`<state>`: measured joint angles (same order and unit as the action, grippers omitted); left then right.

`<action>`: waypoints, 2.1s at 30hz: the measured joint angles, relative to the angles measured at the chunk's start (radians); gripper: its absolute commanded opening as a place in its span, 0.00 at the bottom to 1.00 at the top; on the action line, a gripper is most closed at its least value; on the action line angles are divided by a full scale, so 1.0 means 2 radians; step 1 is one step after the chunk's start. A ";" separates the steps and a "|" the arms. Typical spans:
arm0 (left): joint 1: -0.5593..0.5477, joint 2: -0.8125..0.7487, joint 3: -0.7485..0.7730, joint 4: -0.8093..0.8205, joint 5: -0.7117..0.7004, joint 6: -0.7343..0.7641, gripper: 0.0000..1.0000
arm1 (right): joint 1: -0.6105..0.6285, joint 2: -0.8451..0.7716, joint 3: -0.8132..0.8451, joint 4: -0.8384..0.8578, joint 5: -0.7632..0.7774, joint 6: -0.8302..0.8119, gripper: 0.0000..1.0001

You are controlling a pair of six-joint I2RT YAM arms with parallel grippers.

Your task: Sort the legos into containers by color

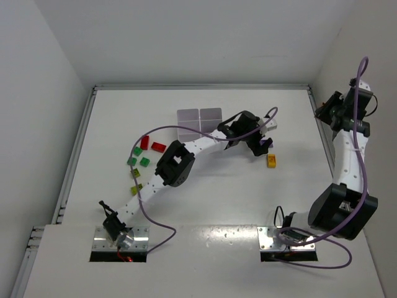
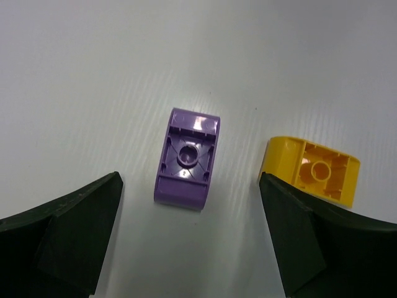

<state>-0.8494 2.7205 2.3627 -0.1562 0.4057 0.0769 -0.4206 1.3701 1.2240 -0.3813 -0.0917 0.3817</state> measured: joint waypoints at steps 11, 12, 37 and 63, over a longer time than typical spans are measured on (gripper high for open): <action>0.001 0.024 0.045 0.012 0.004 -0.014 0.95 | -0.022 -0.002 -0.001 -0.009 -0.012 0.011 0.00; 0.001 0.024 0.047 0.009 0.003 -0.013 0.93 | -0.023 -0.001 -0.001 -0.010 -0.012 0.011 0.00; -0.013 0.032 0.074 -0.074 -0.068 0.009 0.47 | -0.041 0.014 0.001 -0.016 -0.026 0.023 0.00; 0.009 -0.371 -0.414 0.036 -0.018 -0.038 0.00 | 0.009 0.019 -0.023 0.007 -0.109 0.003 0.00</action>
<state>-0.8310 1.9785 1.5345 -0.0834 0.3702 0.0006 -0.4034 1.4075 1.1790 -0.3679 -0.3088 0.3885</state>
